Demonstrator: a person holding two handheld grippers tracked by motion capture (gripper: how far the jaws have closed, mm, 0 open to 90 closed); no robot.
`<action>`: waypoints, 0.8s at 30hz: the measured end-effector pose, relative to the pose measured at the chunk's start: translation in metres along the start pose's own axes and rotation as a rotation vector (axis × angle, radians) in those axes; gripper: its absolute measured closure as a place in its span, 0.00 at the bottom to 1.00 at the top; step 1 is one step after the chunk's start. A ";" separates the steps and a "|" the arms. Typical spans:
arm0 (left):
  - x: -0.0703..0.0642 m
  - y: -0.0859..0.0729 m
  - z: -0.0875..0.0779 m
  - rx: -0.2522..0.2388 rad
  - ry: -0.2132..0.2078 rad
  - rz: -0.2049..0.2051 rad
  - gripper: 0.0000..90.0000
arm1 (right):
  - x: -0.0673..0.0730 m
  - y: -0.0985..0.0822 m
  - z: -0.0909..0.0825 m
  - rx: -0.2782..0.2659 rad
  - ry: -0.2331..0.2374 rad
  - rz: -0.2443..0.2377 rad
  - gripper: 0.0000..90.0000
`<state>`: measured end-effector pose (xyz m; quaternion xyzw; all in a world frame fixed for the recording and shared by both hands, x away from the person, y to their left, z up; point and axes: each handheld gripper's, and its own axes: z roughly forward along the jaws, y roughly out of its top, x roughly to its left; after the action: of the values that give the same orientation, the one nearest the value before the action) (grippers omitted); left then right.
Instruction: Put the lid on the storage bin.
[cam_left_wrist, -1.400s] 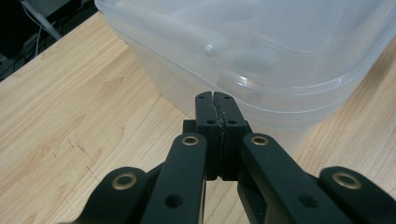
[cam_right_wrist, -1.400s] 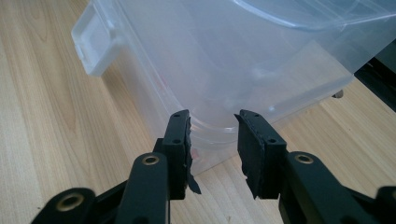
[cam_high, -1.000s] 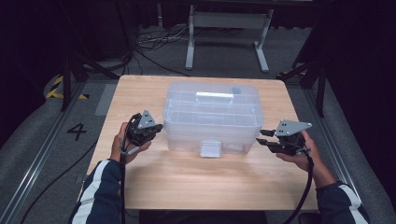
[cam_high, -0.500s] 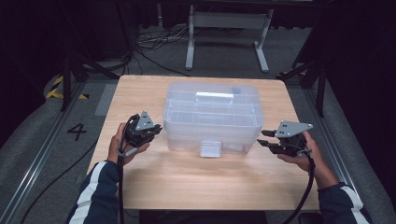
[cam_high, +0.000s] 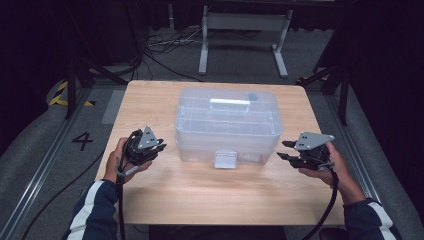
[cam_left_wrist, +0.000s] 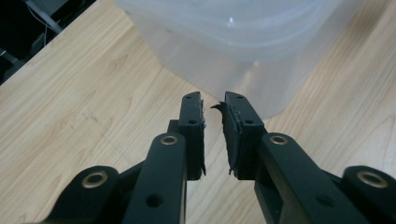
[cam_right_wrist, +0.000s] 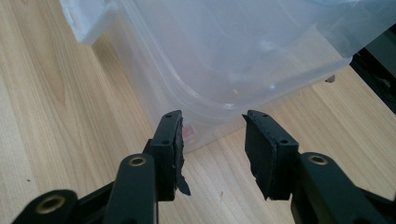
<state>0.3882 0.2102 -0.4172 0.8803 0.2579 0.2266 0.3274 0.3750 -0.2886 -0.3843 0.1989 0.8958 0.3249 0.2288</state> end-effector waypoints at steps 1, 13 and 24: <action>0.000 -0.002 -0.002 0.006 0.000 0.002 0.85 | 0.000 -0.001 0.000 0.003 -0.002 -0.002 0.63; -0.006 -0.027 -0.006 0.073 -0.010 0.006 0.69 | 0.002 -0.010 -0.001 0.049 -0.030 0.005 0.56; -0.009 -0.052 -0.008 0.125 -0.035 -0.037 0.51 | 0.006 -0.031 0.004 0.109 -0.003 0.003 0.47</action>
<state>0.3605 0.2423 -0.4498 0.8980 0.2817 0.1886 0.2805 0.3663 -0.3058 -0.4097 0.2130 0.9116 0.2757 0.2182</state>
